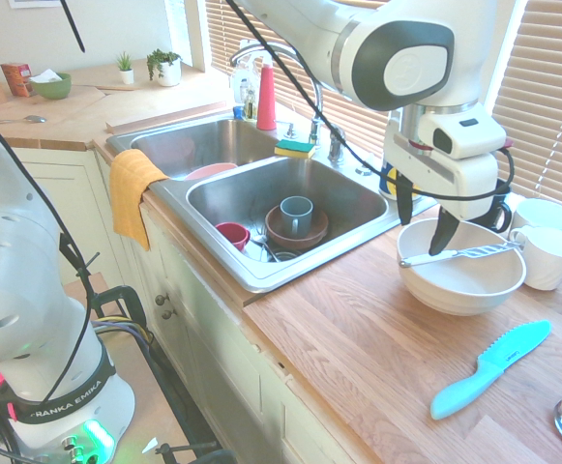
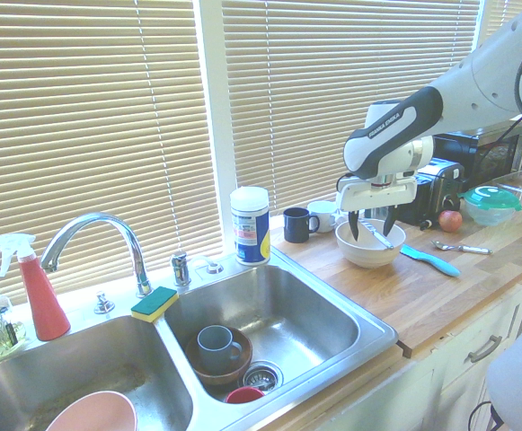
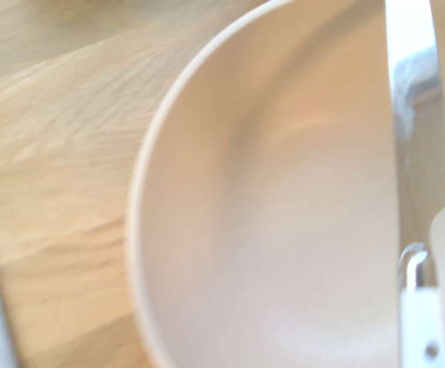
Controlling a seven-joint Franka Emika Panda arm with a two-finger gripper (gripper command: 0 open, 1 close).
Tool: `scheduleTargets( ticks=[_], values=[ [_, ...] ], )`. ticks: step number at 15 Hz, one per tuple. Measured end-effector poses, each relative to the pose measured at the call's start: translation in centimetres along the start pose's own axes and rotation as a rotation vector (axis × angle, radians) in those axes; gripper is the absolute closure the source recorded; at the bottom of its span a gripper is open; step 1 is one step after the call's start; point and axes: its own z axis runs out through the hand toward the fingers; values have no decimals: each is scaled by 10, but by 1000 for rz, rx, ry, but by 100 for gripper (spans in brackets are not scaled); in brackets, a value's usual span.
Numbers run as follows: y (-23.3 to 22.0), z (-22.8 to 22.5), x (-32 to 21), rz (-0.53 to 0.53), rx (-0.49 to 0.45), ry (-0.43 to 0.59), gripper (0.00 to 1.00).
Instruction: Put the knife into the sink
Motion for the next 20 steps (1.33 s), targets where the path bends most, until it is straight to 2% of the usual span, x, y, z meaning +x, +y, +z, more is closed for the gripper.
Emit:
scheduleTargets(
  ticks=[5,6,20],
  values=[
    [5,13,13,25,-16,-8,0],
    [5,18,13,25,-20,-13,100],
    [2,24,24,35,-9,-11,100]
  ],
)
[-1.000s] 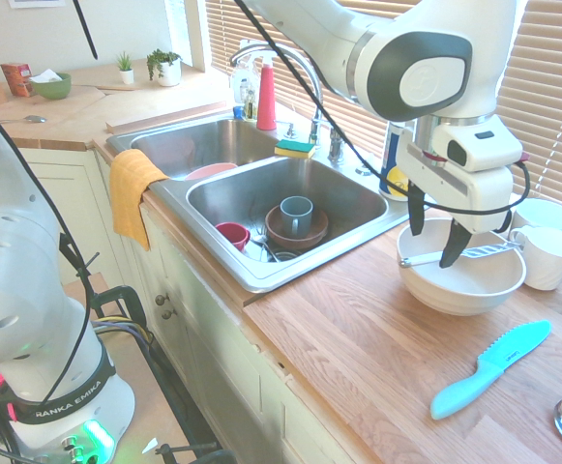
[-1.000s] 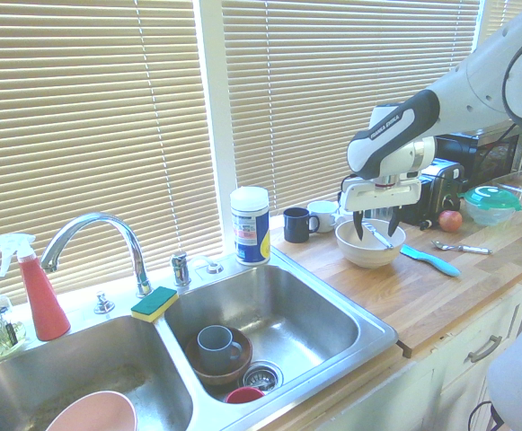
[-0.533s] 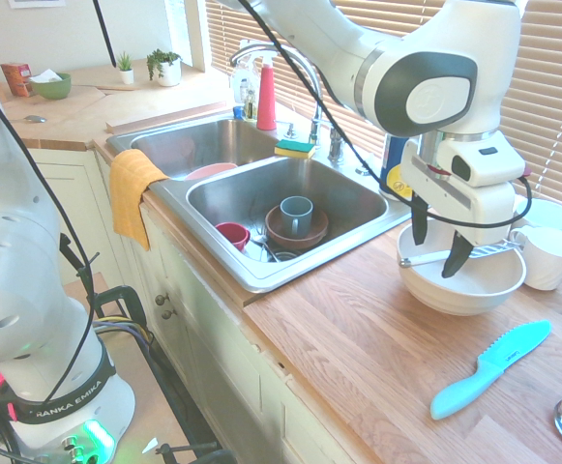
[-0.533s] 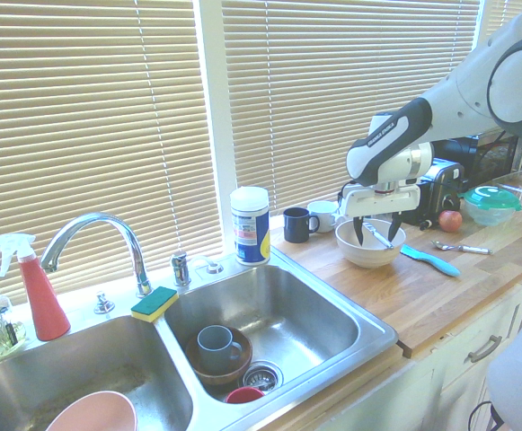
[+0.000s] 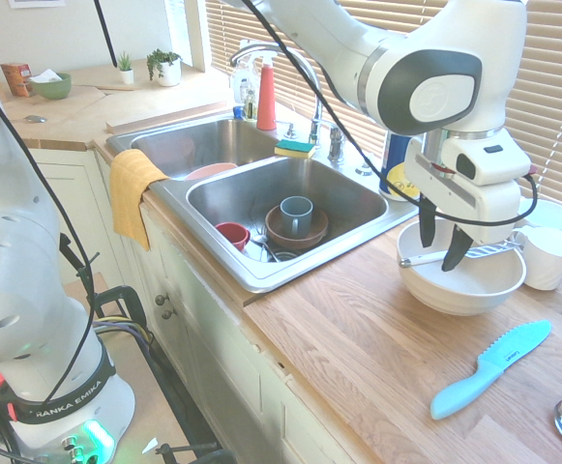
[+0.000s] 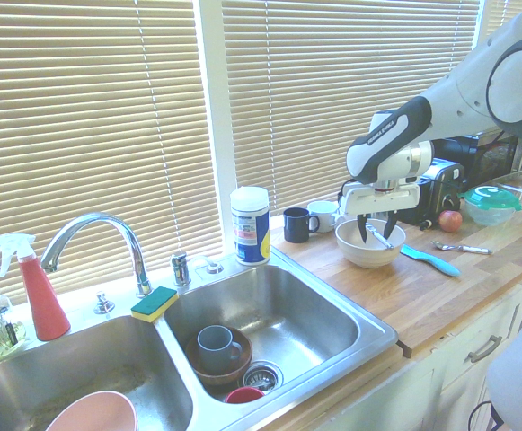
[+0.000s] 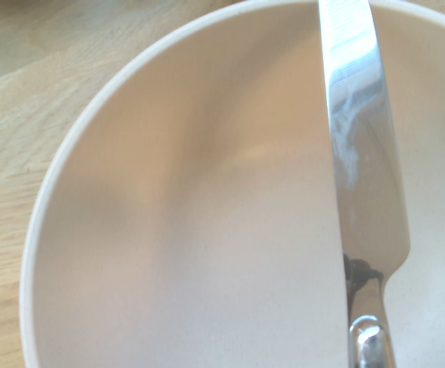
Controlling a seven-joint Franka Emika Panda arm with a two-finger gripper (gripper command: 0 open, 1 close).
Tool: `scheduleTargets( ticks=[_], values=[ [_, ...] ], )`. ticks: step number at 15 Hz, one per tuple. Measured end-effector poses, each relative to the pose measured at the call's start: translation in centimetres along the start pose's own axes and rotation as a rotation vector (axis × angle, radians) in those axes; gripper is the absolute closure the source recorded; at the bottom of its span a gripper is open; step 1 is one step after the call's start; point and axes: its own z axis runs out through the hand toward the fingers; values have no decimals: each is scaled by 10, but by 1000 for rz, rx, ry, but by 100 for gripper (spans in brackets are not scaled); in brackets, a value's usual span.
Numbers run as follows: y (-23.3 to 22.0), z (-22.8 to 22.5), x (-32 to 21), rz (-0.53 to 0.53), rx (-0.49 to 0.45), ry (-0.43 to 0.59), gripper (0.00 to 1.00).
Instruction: Put the knife into the sink
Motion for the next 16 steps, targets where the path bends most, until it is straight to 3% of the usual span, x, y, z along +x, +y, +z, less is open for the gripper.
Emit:
scheduleTargets(
  ticks=[13,16],
  values=[
    [4,3,4,5,2,-10,100],
    [-1,-20,-2,-22,38,10,100]
  ],
)
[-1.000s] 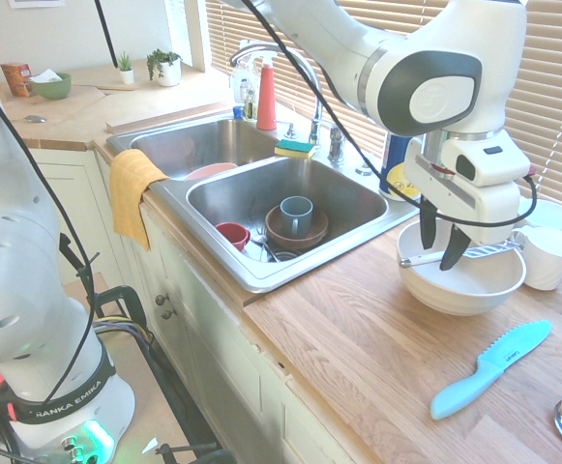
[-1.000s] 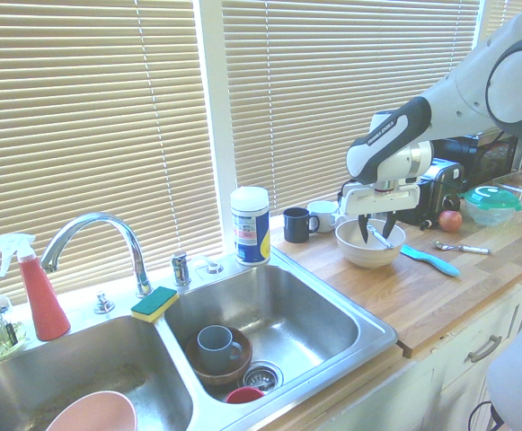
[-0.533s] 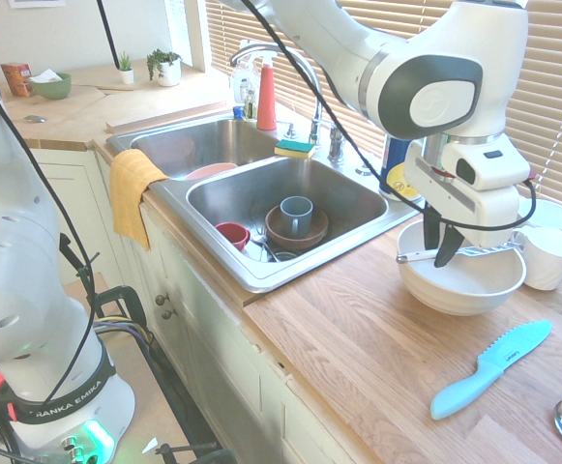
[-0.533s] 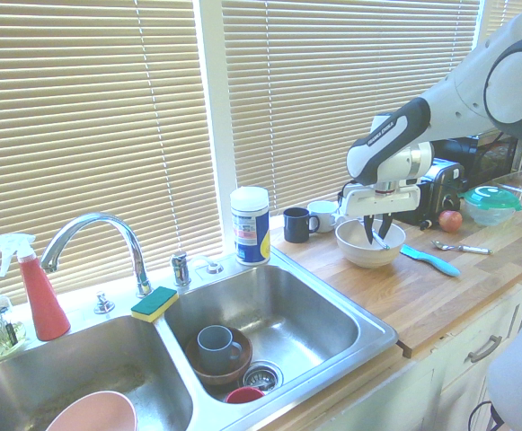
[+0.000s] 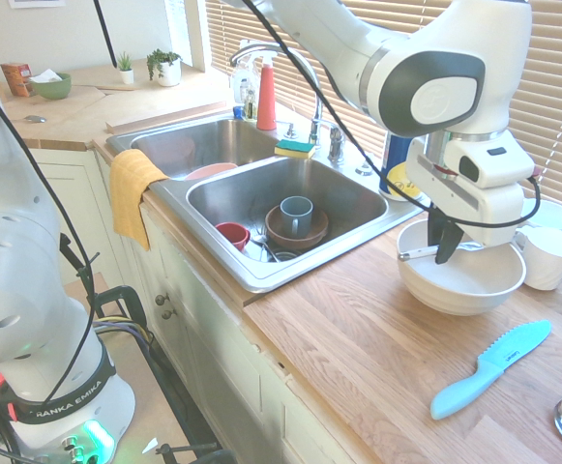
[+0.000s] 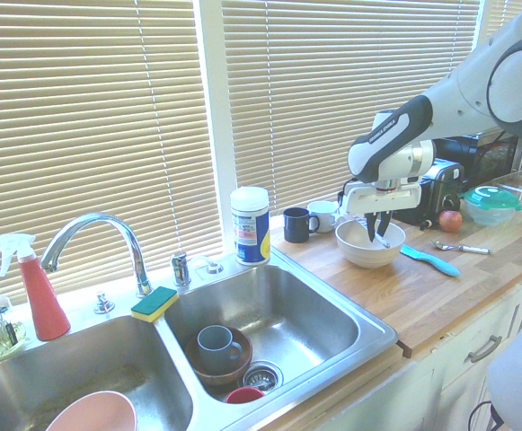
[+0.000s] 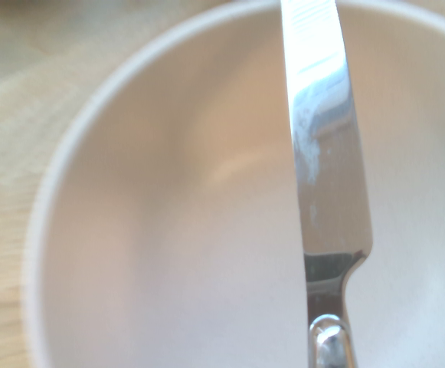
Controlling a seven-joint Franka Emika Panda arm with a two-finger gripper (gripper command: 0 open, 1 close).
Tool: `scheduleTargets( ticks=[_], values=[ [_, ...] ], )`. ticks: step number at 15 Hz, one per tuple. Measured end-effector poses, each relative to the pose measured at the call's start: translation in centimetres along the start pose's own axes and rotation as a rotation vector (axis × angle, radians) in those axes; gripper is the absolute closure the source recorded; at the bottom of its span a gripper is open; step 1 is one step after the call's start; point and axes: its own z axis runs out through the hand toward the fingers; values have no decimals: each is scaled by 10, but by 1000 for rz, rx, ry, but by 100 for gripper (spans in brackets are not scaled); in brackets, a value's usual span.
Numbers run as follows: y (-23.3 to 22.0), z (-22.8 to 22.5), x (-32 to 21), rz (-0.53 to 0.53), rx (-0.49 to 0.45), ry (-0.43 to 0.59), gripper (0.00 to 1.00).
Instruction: Put the knife into the sink
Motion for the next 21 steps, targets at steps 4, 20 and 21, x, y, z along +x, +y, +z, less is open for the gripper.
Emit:
scheduleTargets(
  ticks=[4,20,21],
  values=[
    [-34,-50,-48,-96,58,16,100],
    [-118,43,-275,-354,2,-25,100],
    [-119,51,-289,-356,1,-28,100]
  ],
)
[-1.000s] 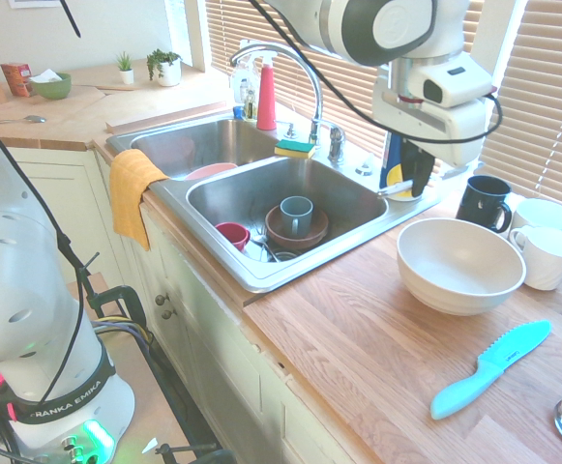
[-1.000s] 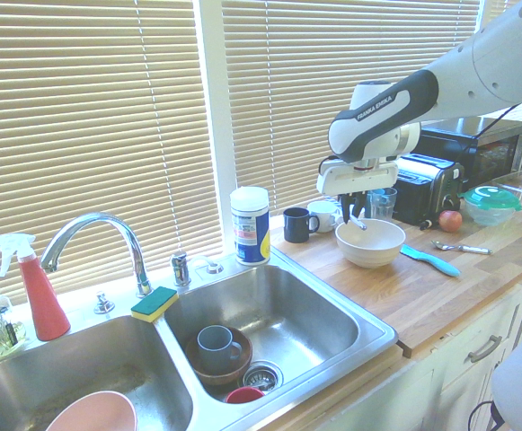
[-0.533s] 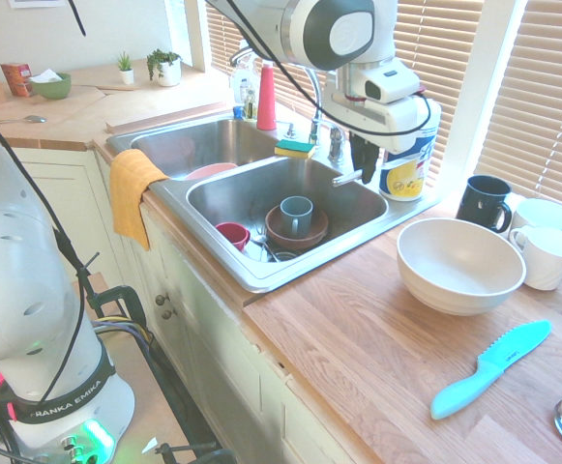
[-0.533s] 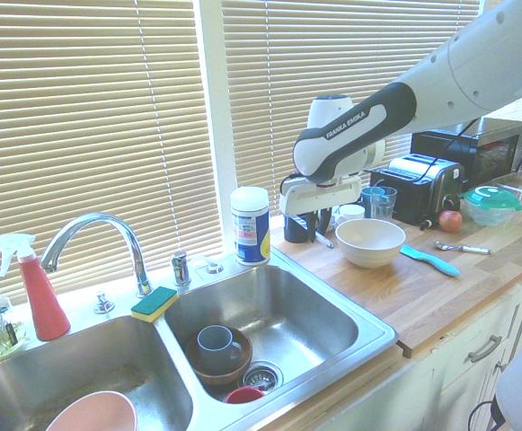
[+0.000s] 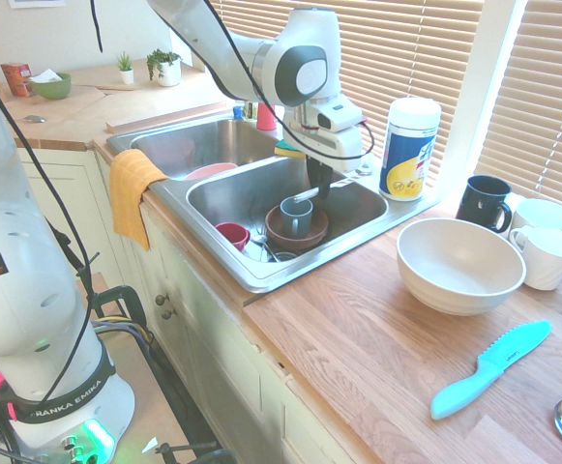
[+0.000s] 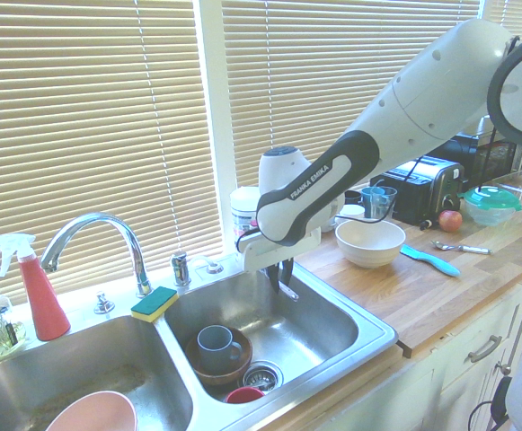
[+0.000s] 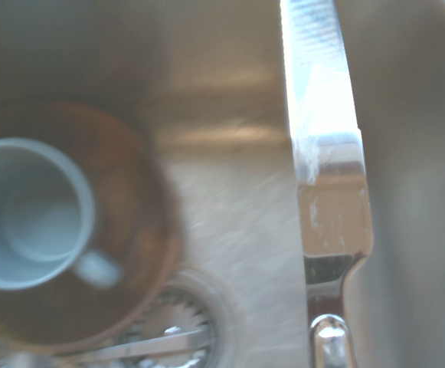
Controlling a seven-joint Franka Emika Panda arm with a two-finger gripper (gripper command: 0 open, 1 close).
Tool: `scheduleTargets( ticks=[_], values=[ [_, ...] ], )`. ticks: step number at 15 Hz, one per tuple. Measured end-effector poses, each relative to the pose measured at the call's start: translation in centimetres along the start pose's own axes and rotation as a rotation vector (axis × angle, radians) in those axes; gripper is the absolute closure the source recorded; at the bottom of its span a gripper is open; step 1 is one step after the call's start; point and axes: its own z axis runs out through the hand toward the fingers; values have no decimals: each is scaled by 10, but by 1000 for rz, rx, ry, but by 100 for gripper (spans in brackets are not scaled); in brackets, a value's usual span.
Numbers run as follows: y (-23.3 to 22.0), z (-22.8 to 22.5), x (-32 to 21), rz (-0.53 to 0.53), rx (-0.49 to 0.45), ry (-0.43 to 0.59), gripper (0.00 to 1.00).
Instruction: Put the knife into the sink
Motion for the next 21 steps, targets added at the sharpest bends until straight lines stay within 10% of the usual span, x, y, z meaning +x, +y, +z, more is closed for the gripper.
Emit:
scheduleTargets(
  ticks=[21],
  values=[
    [-26,141,-37,61,-59,-61,100]
  ],
)
